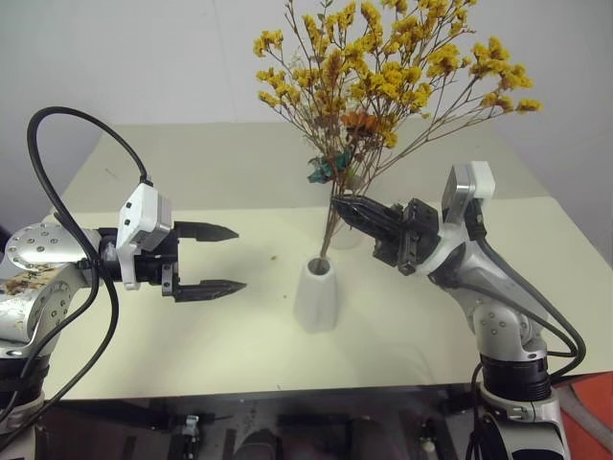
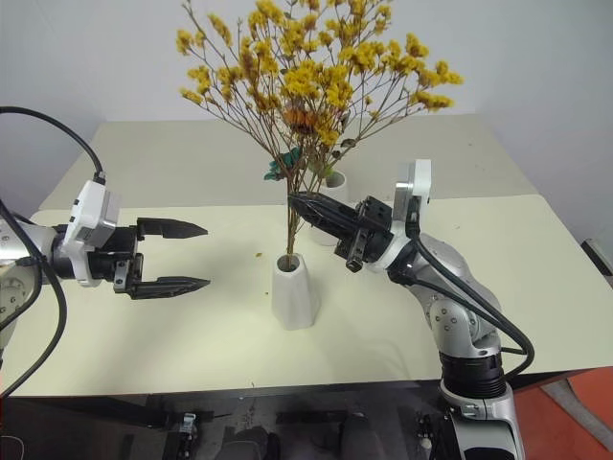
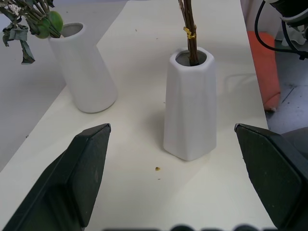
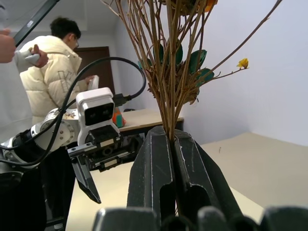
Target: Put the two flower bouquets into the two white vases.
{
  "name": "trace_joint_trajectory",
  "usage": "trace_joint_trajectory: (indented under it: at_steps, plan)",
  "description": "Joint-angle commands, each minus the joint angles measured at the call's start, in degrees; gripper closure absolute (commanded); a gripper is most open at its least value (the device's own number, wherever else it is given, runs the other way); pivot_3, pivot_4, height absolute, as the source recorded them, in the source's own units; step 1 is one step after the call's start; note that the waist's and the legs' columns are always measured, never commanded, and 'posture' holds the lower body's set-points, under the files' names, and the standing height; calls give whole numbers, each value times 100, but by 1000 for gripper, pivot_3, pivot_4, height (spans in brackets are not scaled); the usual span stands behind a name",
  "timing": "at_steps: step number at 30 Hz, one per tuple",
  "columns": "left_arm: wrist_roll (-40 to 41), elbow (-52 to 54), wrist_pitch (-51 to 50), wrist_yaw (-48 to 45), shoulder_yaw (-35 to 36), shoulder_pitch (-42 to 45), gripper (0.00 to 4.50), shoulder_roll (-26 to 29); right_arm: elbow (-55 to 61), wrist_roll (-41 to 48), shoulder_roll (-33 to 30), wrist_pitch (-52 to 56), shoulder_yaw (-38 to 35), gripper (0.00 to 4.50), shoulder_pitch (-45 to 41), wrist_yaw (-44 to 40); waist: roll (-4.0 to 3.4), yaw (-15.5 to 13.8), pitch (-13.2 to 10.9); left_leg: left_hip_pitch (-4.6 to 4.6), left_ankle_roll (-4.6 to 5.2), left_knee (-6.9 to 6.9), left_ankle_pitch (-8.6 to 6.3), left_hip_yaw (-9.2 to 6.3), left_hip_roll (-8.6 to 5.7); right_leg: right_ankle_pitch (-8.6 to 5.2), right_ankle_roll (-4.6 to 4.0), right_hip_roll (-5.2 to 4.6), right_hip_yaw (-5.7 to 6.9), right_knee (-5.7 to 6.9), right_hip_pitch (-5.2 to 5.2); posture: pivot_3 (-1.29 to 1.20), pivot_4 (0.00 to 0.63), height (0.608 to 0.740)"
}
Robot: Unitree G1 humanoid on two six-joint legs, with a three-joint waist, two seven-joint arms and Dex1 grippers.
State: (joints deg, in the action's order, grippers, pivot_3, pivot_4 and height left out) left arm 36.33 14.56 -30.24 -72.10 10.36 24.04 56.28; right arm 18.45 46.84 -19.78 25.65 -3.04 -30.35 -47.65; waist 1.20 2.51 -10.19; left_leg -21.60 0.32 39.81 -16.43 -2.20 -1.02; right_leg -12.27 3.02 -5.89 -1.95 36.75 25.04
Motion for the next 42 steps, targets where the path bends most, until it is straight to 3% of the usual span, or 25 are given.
trace_joint_trajectory:
  at_steps: [1,26,29,33,42]
  plan:
    - [97,109,30,24,177,57,0,55,7,-103,63,-292,10,4463,110,-176,0,-1,0,0,0,0,0,0,0,0,0,0,0,0,0,0,150,740]
    - [45,31,116,22,121,125,0,13,-297,-1346,184,-1623,502,4463,605,-832,0,1,0,2,0,0,0,2,0,0,0,2,-2,1,0,0,150,740]
    - [45,27,115,21,110,137,0,8,-329,-1132,138,-1390,473,4463,542,-928,0,-1,0,2,0,1,0,2,0,0,0,2,-2,0,0,0,150,740]
    - [55,44,95,21,125,115,0,19,-215,-823,15,-1063,392,3494,476,-975,0,0,0,2,0,1,0,2,0,0,0,2,-2,1,-1,0,150,740]
    - [70,78,71,43,117,99,0,5,39,-1050,-276,-958,453,452,523,-822,0,-2,0,2,0,1,0,2,0,0,0,1,-2,1,0,0,150,740]
